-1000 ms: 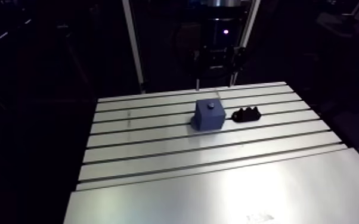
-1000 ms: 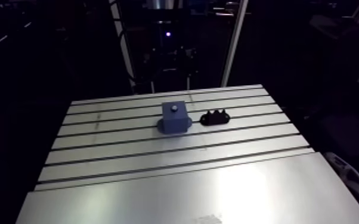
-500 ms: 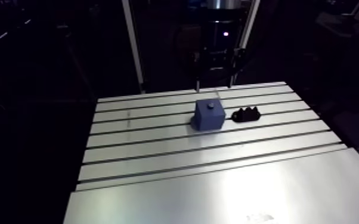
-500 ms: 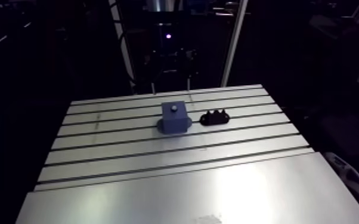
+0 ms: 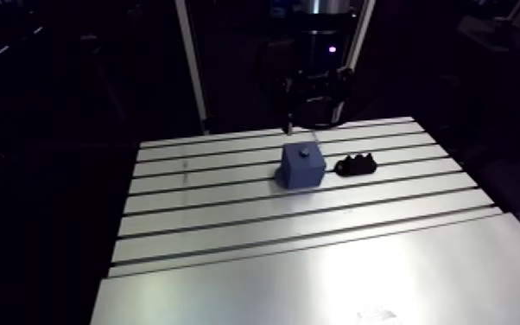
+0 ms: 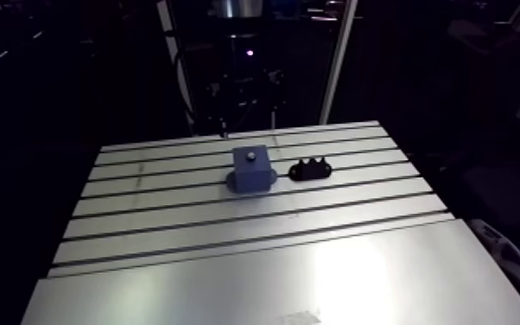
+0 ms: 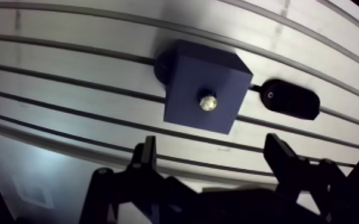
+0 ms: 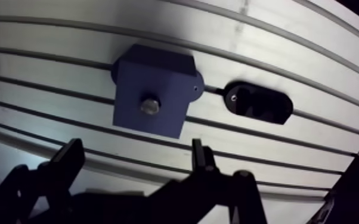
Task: Pick up the M10 bolt and insert it into the hex recess until seated.
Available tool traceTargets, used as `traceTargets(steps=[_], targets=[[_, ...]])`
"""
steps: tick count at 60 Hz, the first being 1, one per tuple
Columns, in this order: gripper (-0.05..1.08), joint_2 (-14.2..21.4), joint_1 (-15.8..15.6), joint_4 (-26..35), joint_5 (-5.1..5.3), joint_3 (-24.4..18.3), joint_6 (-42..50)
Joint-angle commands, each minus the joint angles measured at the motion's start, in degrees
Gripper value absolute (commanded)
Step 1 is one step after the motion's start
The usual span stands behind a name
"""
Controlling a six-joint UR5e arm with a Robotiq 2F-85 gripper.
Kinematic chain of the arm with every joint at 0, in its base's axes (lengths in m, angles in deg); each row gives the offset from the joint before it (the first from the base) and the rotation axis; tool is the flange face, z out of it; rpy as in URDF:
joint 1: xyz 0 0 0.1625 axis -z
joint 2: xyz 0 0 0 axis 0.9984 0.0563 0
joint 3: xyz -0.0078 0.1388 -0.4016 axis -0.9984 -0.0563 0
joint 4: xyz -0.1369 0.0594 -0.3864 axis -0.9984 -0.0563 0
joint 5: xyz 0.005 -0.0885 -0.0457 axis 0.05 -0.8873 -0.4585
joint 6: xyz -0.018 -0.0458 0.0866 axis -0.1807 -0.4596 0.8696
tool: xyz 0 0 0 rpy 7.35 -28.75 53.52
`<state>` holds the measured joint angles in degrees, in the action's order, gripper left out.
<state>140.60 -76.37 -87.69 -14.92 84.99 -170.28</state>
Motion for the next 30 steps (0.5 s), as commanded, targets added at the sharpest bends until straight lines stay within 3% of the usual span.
traceTargets(steps=[1, 14, 30], targets=[[0.03, 0.0, -0.1, -2.4, -0.02, 0.9, -5.3], [0.09, 0.0, -0.1, -4.9, -0.09, 1.5, -6.4], [0.31, 0.2, 0.0, -5.8, -0.37, 2.5, -6.2]])
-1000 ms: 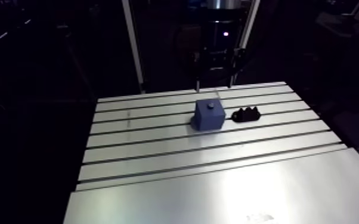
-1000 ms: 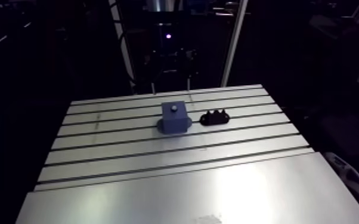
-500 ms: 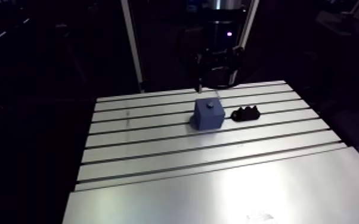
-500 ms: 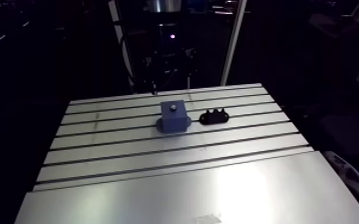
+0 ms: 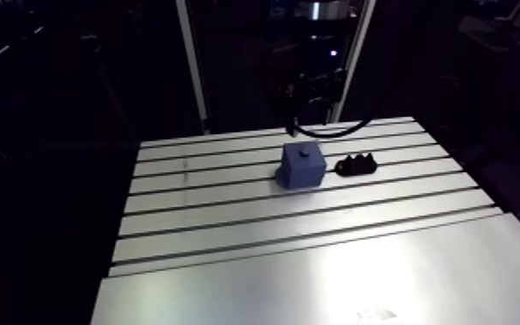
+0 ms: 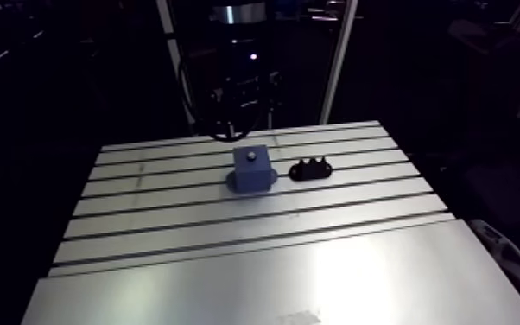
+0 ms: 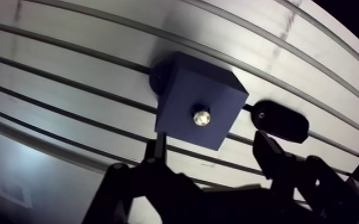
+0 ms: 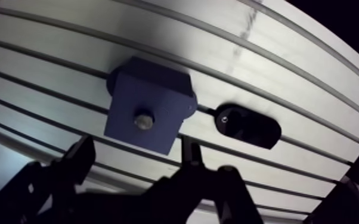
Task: Pick up the M10 bolt and insert it into the hex recess until seated.
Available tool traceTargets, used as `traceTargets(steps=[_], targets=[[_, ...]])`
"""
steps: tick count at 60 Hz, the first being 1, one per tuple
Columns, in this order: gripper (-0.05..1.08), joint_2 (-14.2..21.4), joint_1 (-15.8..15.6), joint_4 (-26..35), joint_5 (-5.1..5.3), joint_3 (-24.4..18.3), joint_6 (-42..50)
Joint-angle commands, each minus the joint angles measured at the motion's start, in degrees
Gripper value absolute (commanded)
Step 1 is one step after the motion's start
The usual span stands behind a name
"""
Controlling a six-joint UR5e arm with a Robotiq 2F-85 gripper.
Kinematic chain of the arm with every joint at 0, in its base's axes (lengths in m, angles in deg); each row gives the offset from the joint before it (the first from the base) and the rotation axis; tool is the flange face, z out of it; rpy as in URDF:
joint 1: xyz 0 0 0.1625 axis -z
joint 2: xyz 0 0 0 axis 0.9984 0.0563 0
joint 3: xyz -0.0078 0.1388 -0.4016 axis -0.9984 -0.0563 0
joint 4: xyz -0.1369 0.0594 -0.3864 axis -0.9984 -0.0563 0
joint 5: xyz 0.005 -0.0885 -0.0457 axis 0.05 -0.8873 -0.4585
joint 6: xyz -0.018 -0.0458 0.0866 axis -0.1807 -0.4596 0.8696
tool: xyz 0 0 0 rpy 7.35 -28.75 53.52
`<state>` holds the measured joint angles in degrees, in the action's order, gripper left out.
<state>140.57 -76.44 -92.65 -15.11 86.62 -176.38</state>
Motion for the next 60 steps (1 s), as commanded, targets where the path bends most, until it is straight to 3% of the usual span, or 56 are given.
traceTargets(steps=[1, 15, 40, 60], targets=[[0.31, 0.2, 0.0, -0.9, -0.17, 0.8, -0.1], [0.37, 0.5, 0.3, -3.6, 0.07, 2.7, 1.7], [0.45, 0.2, 1.1, -3.8, 0.60, 3.1, 3.9], [0.49, -0.3, 1.2, -3.1, 0.44, 3.2, 5.4]])
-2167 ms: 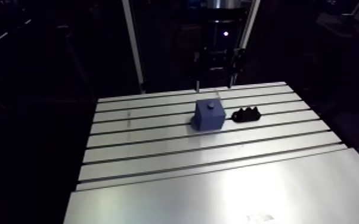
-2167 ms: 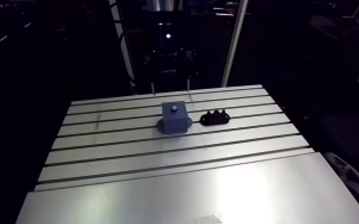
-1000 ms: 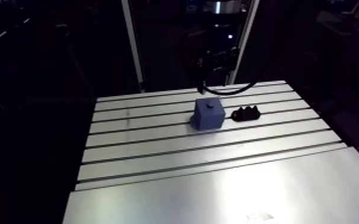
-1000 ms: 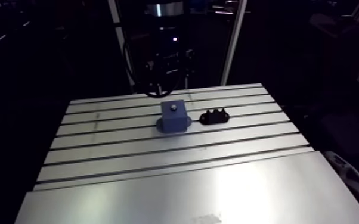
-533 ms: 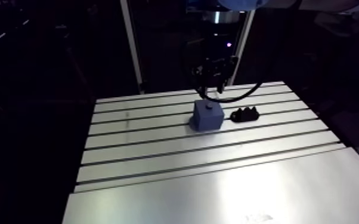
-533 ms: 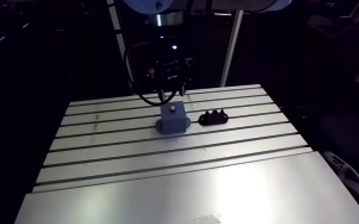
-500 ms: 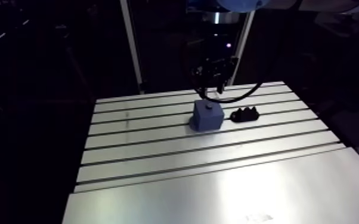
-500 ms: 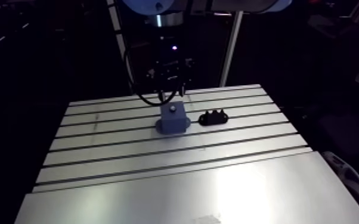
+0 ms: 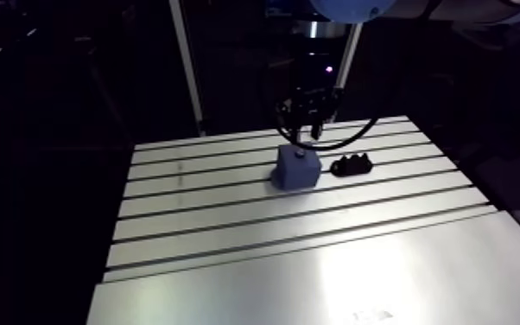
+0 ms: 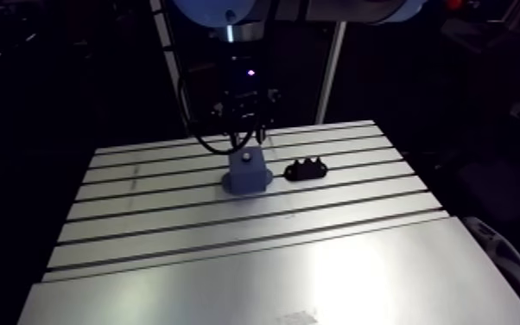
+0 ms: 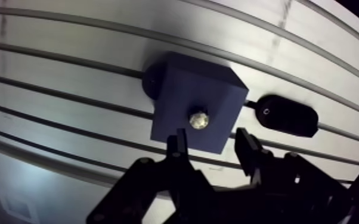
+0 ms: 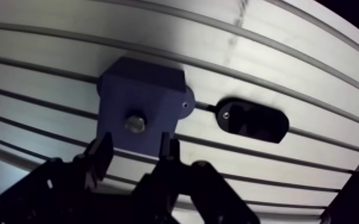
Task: Pick up the M10 bolt and insert it into the hex recess until seated.
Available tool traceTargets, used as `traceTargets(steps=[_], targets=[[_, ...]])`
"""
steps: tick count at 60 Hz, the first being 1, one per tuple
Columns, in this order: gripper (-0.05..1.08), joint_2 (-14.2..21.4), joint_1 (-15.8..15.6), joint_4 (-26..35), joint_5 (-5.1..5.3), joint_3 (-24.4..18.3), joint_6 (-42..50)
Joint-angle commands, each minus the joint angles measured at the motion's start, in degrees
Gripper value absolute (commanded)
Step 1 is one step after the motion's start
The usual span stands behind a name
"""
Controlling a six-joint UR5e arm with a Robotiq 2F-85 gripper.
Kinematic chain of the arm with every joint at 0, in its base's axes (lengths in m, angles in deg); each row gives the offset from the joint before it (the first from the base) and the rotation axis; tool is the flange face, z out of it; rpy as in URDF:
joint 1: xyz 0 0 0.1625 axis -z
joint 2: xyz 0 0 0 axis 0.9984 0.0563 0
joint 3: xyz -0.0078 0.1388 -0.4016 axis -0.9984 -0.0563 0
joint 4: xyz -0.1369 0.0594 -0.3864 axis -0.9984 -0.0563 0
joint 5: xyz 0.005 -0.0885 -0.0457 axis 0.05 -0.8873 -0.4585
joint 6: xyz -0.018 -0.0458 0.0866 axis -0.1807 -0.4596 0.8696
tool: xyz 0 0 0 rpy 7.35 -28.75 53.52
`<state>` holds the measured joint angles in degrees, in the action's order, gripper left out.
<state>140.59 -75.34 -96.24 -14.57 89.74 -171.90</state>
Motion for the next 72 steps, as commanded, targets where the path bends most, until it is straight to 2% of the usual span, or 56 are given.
traceTargets(steps=[1, 39, 72], targets=[[0.49, -0.3, 0.1, 0.6, -0.10, 0.0, 1.3], [0.50, -1.1, -0.3, 1.2, -0.45, 0.1, 3.7], [0.53, -1.8, -0.4, 0.6, 0.08, 0.2, 4.2]])
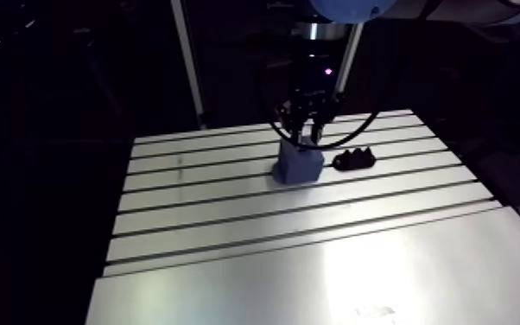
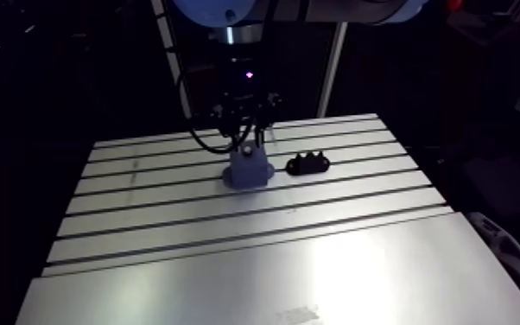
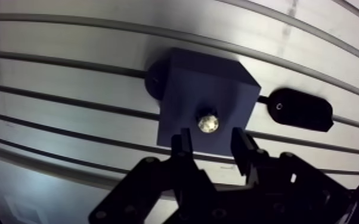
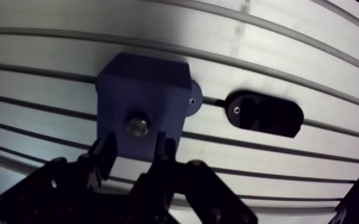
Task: Pick up the M10 bolt and insert it into the hex recess until seated.
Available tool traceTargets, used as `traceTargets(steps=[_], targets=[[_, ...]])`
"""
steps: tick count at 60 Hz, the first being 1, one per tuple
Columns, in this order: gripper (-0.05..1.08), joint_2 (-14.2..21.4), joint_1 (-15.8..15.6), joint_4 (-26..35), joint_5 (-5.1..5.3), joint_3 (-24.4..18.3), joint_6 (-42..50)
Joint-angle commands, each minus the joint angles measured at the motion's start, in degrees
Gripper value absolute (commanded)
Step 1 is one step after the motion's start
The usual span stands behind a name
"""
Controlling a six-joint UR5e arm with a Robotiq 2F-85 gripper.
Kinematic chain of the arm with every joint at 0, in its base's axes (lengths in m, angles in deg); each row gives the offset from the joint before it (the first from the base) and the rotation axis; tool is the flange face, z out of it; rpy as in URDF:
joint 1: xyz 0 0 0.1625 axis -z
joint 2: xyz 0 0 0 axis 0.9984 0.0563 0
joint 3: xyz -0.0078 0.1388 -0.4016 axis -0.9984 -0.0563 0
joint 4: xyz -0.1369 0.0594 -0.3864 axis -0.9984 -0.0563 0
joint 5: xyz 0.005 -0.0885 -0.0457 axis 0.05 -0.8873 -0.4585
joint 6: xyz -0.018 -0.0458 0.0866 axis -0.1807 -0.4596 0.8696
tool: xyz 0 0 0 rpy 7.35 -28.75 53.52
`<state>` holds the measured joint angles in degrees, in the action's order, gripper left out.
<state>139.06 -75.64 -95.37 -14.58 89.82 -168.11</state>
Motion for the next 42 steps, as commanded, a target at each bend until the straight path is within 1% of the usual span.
traceTargets(steps=[1, 42], targets=[[0.53, -0.3, 0.0, -0.2, 0.01, 0.2, 0.5], [0.55, -0.6, 0.0, -0.5, -0.09, 0.2, 0.6]])
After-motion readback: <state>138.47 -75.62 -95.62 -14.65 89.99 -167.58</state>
